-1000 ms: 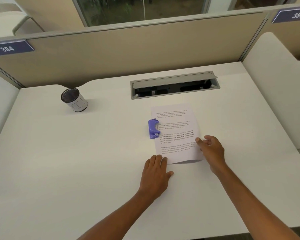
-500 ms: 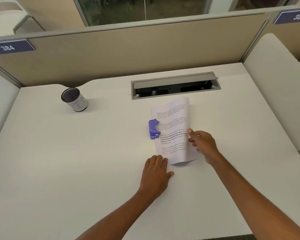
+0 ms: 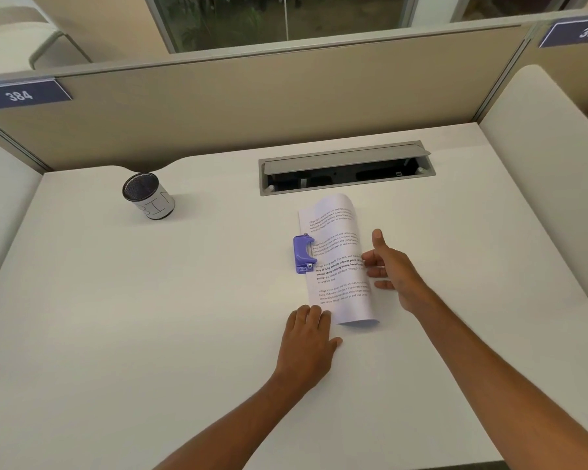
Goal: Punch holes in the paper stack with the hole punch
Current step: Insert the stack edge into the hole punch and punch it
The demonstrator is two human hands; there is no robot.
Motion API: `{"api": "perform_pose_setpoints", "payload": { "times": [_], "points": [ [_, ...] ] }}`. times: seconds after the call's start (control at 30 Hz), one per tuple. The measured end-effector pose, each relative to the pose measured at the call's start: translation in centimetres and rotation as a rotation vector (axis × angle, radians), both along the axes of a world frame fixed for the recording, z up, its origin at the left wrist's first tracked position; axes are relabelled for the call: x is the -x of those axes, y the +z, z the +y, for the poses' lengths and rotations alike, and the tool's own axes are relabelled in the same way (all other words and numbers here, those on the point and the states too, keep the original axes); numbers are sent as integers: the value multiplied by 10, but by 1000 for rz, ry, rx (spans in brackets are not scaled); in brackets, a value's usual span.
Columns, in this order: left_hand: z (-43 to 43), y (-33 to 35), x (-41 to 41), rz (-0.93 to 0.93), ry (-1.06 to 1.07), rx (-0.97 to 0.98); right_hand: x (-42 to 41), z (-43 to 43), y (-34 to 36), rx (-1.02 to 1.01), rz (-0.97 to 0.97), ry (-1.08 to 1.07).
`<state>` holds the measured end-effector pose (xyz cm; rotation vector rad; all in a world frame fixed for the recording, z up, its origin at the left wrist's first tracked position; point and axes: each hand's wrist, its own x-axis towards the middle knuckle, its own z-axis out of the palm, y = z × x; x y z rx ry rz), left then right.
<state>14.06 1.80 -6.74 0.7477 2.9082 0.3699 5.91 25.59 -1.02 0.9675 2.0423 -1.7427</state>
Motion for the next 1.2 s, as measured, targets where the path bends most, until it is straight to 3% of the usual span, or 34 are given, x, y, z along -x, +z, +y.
{"api": "perform_pose_setpoints", "payload": {
  "times": [0.4, 0.83, 1.03, 1.2],
  "points": [
    [16, 21, 7, 5, 38, 81, 1, -11, 1, 206, -95, -50],
    [24, 31, 4, -70, 94, 71, -5, -16, 2, 177, 5, -146],
    [23, 27, 3, 9, 109, 34, -6, -1, 0, 139, 76, -255],
    [23, 24, 3, 31, 94, 66, 4, 21, 1, 197, 29, -163]
  ]
}}
